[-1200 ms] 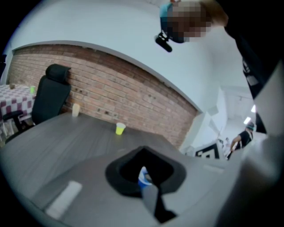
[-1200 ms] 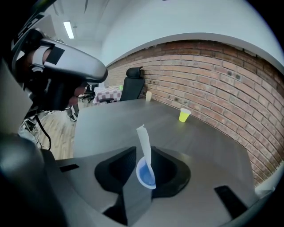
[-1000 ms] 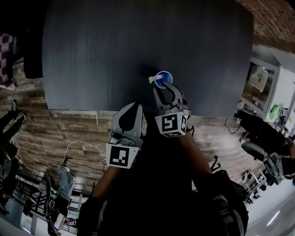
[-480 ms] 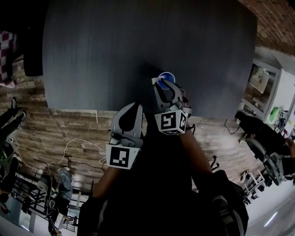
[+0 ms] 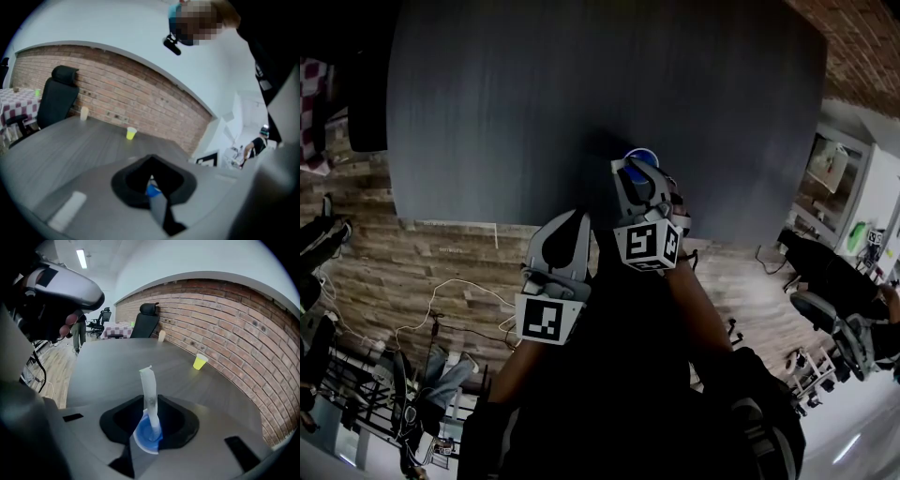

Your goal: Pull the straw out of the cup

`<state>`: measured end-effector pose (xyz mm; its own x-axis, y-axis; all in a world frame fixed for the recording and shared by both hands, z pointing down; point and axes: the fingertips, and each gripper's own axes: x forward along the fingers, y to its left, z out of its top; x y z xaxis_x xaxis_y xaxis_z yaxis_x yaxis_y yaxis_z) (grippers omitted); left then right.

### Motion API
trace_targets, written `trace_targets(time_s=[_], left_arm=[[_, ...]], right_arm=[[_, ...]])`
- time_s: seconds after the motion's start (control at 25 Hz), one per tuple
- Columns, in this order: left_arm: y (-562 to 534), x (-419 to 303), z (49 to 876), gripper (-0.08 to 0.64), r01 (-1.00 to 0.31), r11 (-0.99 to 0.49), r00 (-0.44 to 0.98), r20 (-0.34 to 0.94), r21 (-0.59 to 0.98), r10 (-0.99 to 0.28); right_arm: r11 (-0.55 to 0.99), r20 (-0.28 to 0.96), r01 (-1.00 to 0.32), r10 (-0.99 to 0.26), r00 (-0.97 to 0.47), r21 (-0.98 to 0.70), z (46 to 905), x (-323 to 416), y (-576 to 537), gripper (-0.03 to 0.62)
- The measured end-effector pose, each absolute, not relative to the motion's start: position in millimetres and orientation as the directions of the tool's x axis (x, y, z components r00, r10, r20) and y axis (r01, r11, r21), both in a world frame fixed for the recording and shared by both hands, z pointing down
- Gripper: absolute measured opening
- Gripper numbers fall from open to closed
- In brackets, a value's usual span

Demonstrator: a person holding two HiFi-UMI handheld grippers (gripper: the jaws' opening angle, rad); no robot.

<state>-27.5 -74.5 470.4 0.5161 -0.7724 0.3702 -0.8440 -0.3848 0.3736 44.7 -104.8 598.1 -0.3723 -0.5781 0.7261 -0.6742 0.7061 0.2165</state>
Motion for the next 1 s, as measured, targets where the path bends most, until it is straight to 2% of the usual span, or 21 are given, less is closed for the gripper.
trace_targets(time_s=[1.0], left_arm=[[-76.8, -35.4, 473.6, 0.005, -0.853, -0.361, 0.498, 0.379, 0.378, -0.780]], right_arm=[[0.694, 0.720, -0.680, -0.596, -0.355, 0.239, 602.5, 45.7, -108.2, 0.048]])
